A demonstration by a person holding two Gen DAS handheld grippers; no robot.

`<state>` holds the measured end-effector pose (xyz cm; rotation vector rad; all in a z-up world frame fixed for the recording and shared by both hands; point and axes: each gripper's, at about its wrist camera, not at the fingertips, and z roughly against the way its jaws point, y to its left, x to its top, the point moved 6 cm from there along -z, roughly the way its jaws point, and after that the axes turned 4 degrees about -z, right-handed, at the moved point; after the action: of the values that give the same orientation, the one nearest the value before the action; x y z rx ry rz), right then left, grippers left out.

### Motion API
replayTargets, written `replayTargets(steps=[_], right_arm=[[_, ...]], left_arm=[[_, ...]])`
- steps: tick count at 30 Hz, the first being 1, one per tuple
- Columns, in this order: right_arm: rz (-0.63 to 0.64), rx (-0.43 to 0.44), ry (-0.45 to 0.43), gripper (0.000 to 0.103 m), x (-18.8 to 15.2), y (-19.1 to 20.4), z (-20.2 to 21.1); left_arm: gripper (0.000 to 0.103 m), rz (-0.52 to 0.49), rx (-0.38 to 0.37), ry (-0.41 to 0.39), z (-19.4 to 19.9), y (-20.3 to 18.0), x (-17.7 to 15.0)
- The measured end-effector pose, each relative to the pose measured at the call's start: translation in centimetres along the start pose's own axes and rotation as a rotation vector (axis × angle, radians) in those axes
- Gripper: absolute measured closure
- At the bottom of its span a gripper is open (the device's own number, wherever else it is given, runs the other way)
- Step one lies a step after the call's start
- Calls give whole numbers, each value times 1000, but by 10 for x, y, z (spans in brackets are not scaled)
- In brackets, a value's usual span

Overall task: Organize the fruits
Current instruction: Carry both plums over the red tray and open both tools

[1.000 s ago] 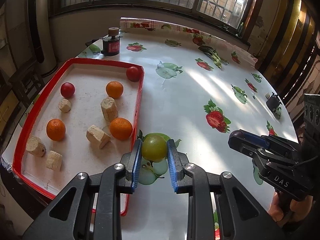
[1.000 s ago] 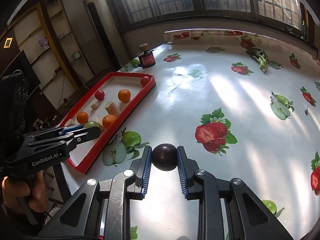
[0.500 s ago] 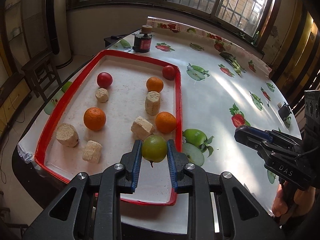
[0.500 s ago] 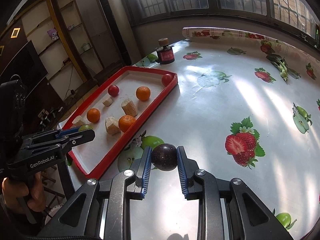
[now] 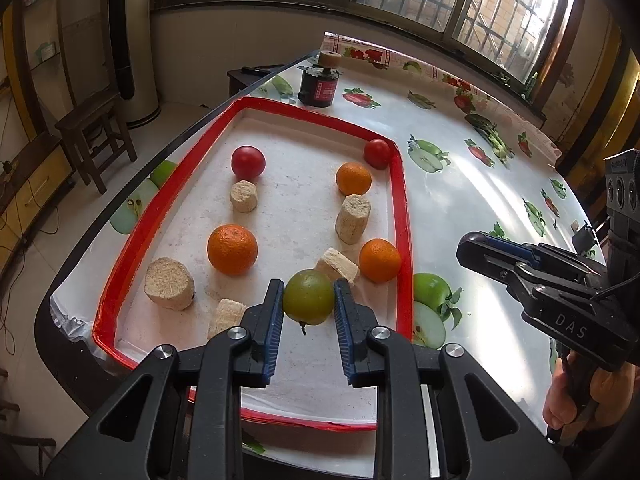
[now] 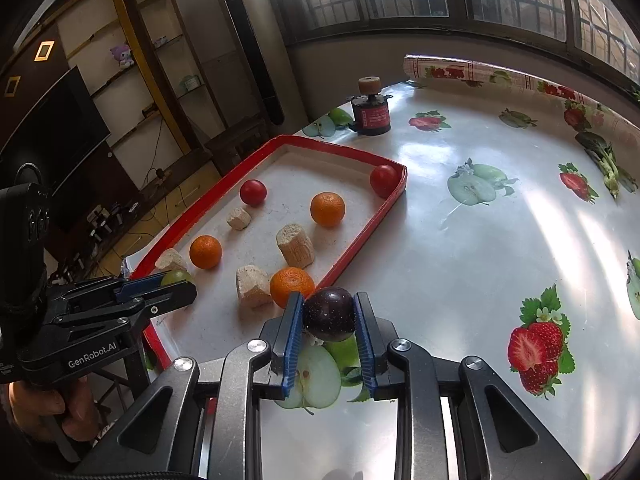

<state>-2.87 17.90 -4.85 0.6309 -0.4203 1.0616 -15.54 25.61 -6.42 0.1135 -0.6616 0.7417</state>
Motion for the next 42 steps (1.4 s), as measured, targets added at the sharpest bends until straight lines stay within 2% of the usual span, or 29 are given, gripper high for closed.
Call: replayTargets(steps=[15,23,42], right_arm=[[9,7,29,78,39,-9,-44],[21,4,51,78,59,-15,-74],[35,4,67,77,63,-16,-100]], left_arm=[[81,-12,11,30,-36,2,34],[81,-14,12,52,-53,5,42],[81,-14,13,99,-74,4,35]])
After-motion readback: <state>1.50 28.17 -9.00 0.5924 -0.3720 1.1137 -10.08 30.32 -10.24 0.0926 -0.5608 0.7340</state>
